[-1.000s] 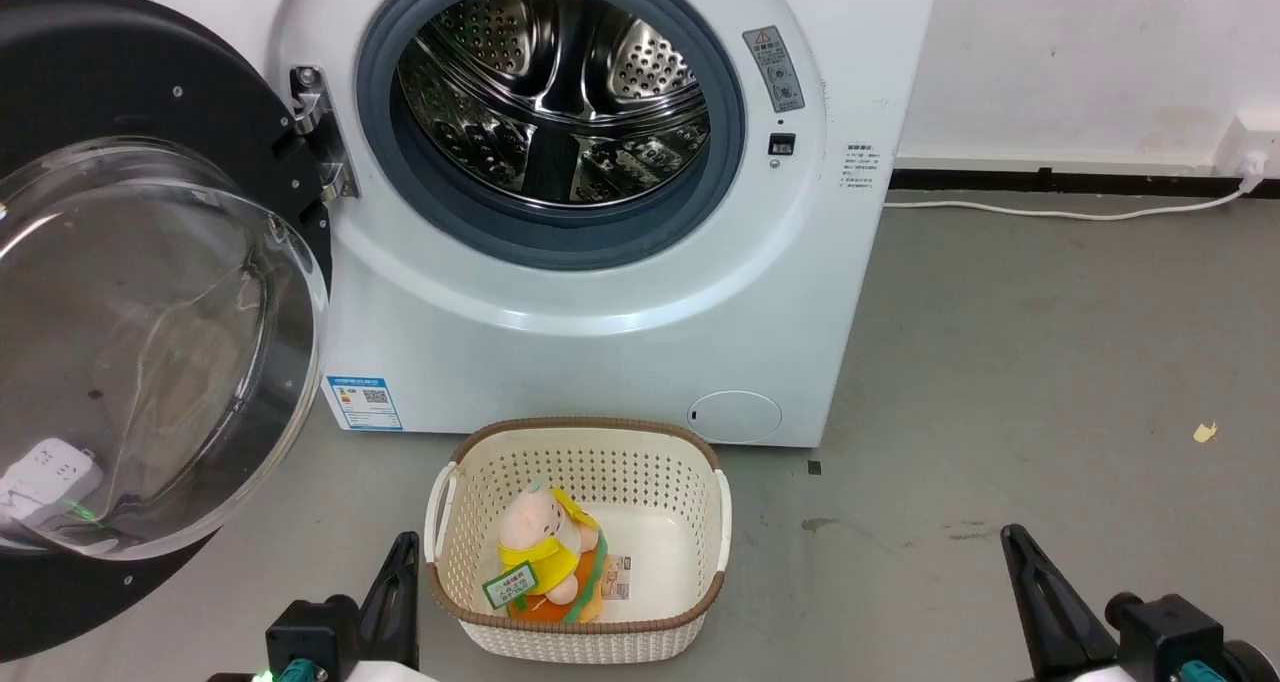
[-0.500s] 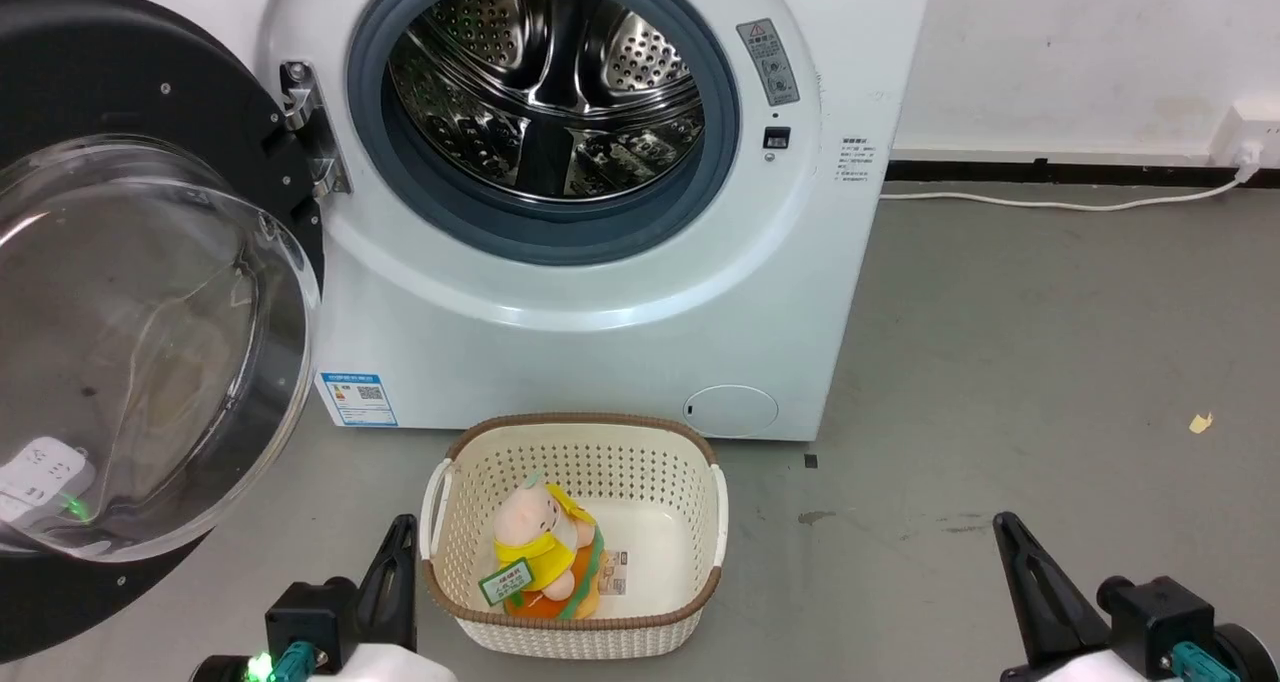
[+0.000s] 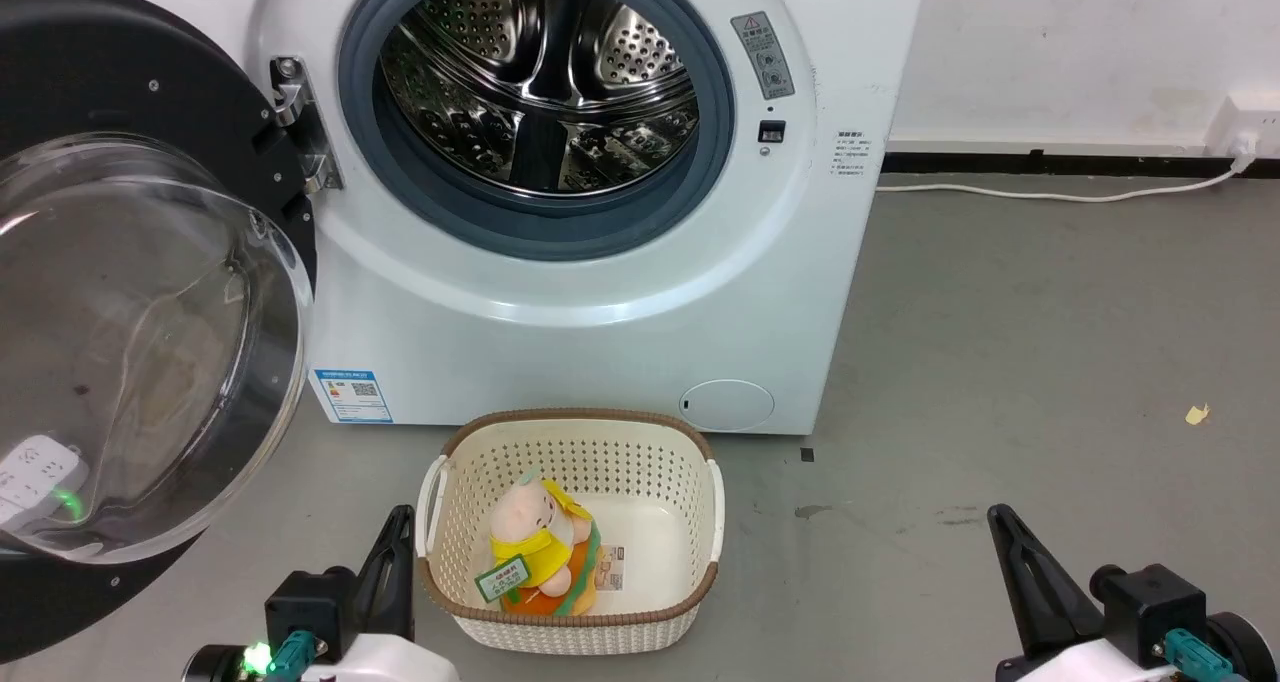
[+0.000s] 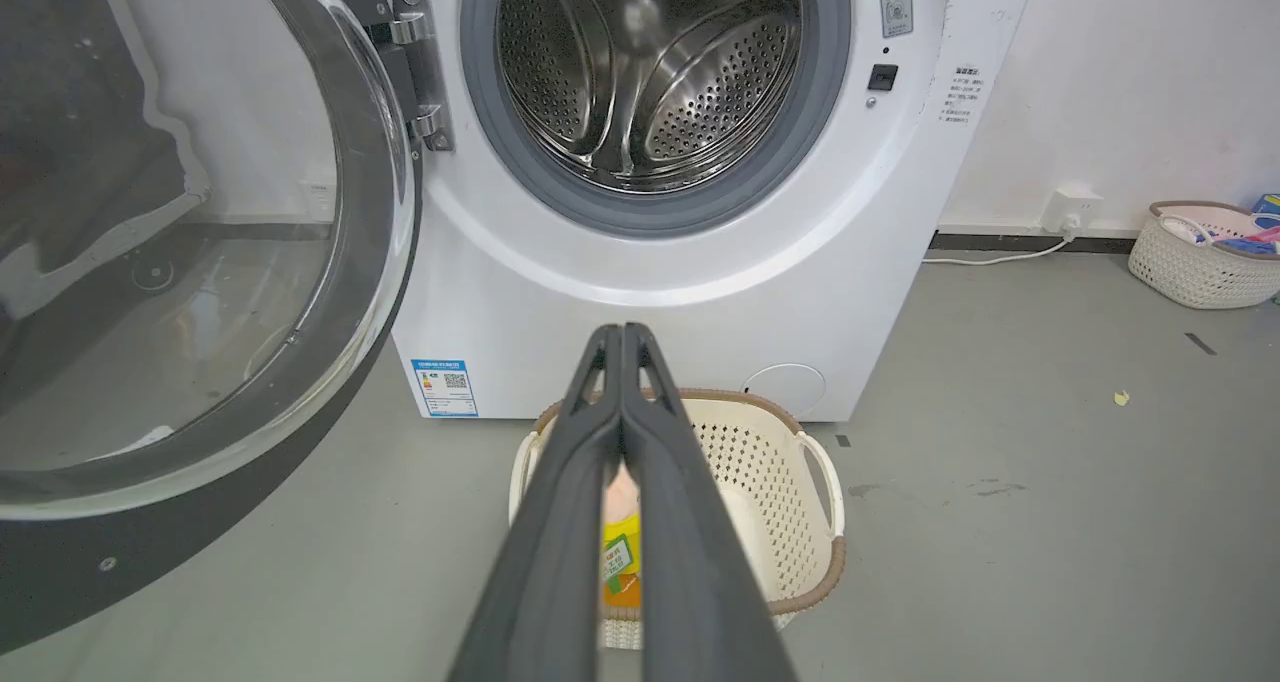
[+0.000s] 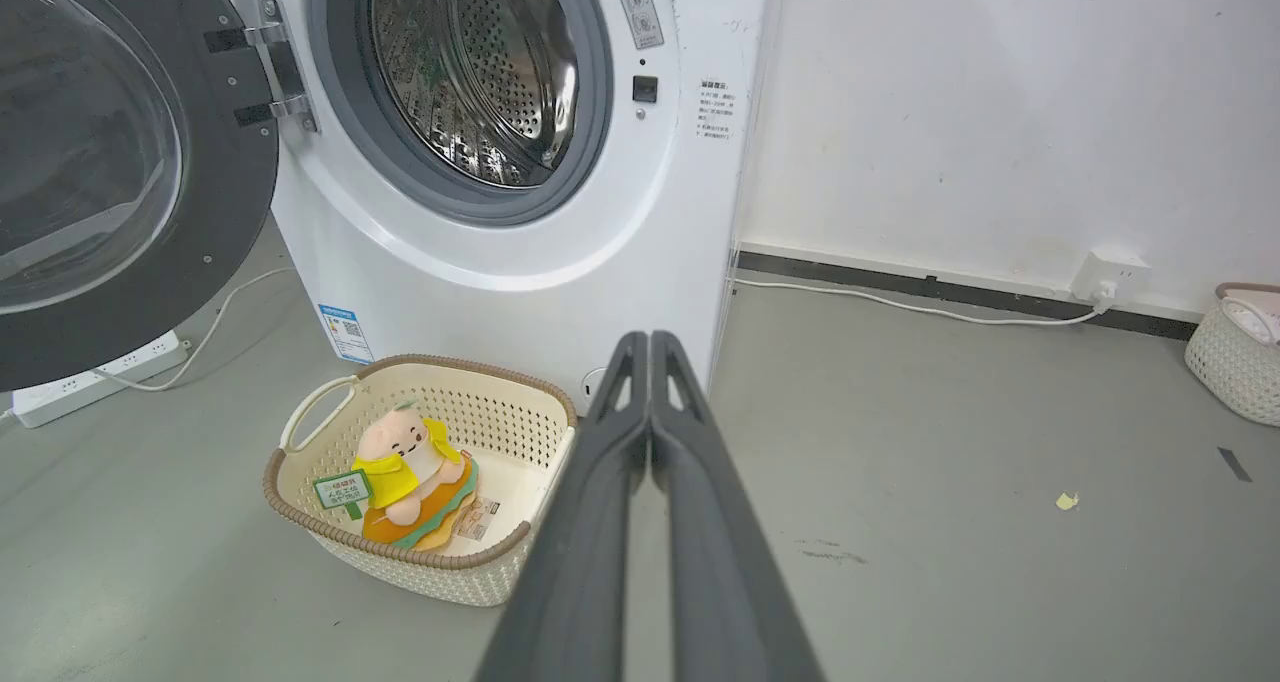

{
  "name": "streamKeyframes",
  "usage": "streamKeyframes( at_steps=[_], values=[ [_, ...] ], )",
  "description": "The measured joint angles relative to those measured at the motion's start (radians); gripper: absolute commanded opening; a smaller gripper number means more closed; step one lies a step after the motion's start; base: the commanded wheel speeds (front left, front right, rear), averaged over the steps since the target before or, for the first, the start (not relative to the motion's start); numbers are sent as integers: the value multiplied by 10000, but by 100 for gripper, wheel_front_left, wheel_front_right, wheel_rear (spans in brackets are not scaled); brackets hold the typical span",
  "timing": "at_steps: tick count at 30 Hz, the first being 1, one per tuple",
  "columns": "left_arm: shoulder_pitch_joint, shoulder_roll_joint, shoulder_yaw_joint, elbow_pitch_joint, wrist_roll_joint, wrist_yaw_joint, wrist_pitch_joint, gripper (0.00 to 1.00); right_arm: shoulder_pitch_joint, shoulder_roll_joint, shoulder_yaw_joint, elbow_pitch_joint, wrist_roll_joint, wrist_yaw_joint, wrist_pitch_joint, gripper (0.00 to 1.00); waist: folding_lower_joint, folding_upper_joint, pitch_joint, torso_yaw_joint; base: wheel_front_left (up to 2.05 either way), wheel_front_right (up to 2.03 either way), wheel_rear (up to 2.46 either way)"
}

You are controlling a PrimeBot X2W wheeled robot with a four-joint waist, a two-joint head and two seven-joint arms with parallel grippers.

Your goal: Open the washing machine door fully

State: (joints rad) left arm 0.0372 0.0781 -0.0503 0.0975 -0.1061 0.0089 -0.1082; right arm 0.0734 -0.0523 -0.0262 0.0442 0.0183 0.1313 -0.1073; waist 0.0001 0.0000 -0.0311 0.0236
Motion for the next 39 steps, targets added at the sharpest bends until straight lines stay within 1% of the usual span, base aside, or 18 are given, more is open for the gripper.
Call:
streamKeyframes(
  at_steps=[30,39],
  values=[
    [-167,-100,288,-516,560,-33,612,0,-301,0,136,-215,-31,0,614,0,0,0,180,-136,0,0,0],
    [-175,-211,349,-681,702,-33,805,0,-425,0,182,-267,-94,0,790,0,0,0,233,-177,0,0,0]
  ],
)
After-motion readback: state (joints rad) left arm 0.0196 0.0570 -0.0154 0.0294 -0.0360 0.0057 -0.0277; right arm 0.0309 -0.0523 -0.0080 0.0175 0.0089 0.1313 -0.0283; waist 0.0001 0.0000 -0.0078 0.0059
